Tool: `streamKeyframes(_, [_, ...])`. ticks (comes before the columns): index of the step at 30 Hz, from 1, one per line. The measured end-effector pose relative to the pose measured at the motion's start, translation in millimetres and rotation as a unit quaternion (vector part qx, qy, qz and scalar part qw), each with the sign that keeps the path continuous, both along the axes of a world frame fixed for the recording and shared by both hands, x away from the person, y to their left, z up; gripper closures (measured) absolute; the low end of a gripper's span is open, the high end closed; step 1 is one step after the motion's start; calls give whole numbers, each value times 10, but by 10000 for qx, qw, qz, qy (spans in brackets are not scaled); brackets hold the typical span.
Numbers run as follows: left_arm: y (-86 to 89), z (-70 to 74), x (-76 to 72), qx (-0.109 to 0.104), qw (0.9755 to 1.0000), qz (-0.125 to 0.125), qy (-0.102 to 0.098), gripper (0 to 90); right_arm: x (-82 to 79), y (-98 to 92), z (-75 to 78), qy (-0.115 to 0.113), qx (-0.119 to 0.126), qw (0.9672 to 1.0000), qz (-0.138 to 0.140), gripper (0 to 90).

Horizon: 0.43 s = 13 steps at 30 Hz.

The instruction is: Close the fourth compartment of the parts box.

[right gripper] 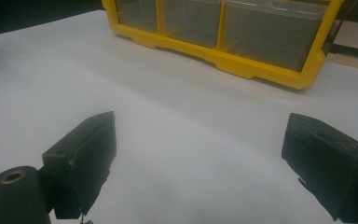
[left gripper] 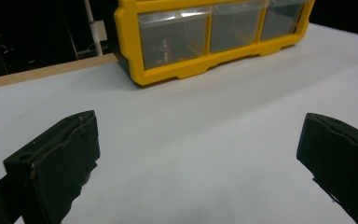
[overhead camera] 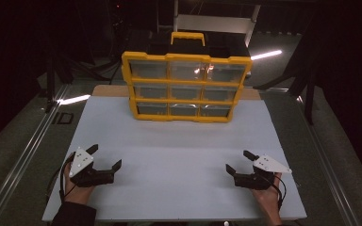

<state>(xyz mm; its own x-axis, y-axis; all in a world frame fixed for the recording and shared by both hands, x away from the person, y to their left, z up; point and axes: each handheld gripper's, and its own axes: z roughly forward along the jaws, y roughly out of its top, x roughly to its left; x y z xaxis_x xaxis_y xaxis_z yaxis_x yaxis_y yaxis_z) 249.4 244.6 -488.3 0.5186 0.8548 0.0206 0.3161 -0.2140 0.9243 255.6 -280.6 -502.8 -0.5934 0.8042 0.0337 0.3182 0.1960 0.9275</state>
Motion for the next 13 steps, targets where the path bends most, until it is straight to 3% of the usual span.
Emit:
streamKeyframes(5, [19, 3, -17, -4, 9999, 58, -124, 0, -23, 24, -14, 47, -47, 10000, 73, 102])
streamKeyframes(13, [14, -4, -26, 62, 9998, 106, -141, 0, -34, 46, -18, 38, -67, 9999, 145, 101])
